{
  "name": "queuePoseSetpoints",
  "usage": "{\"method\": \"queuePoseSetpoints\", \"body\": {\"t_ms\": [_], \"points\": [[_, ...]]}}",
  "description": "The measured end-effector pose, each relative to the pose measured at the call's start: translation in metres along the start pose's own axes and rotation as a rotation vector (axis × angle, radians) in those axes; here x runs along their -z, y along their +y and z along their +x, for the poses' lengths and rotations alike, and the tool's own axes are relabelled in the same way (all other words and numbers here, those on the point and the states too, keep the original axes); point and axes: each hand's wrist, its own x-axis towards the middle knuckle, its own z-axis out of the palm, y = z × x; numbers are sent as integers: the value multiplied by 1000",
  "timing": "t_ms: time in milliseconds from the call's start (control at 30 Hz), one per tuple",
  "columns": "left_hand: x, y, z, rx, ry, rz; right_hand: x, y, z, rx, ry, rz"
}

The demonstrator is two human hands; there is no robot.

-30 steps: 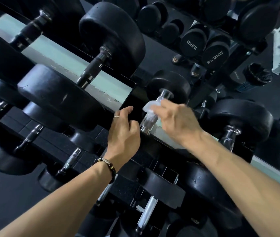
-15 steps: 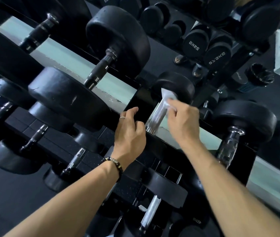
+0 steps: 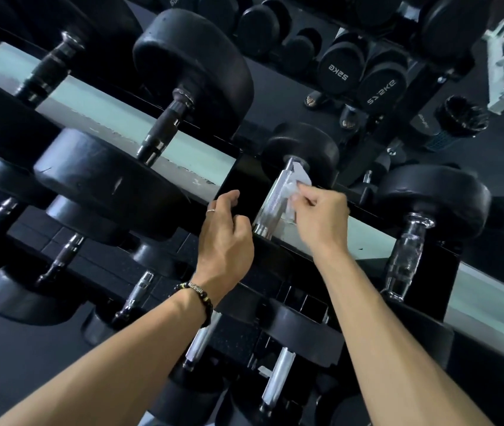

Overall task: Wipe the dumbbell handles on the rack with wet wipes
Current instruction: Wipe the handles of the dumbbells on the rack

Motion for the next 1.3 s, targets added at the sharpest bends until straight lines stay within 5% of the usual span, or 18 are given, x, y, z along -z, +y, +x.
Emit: {"method": "queuePoseSetpoints", "body": {"t_ms": [133,333,500,700,867,1067,1200,1300], "points": [[1,2,-1,0,-28,-18,-8,-13,16,-71,82,-53],[0,1,0,14,-20,-23,4,6,-21,32,-165,-138],[0,-2,2,15,-26,-11,-3,-8,22,-40,63,-17],[0,0,1,6,-15,-40,5,7,-35,-50,-299,-114],[0,-1,1,13,-30,-52,2,3,-1,-92,-190,-95],[0,0,2,12,-22,-50,12,2,-24,-38,-480,-293],[0,0,2,11,-27,-57,10,1,-10,-156,-341,-54],[0,0,2,5,-25,-62,10,2,-25,-98,-407,-173]]}}
